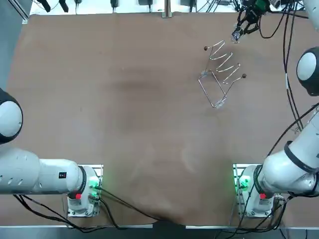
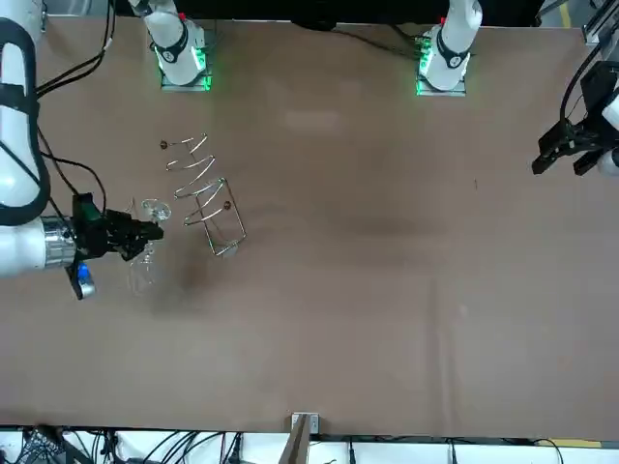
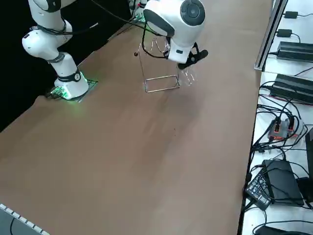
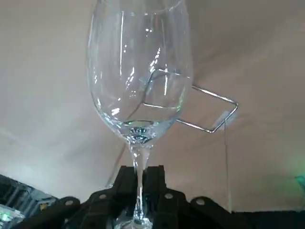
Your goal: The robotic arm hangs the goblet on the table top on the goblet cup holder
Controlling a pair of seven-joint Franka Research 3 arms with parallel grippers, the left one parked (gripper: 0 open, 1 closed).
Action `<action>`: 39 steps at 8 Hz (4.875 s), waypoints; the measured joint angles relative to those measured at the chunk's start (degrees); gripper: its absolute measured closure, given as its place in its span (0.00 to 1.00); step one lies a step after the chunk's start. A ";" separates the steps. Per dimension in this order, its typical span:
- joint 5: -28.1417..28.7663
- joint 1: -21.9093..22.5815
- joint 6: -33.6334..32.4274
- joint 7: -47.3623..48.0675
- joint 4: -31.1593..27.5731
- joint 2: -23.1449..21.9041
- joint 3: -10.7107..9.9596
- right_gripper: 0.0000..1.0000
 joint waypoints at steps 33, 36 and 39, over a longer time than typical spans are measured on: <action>8.88 5.45 -10.86 6.59 -0.36 4.96 -0.20 0.90; 8.99 5.45 -10.90 6.59 -0.36 5.02 -0.21 0.79; 9.21 5.38 -10.97 6.59 -0.16 5.04 -0.22 0.45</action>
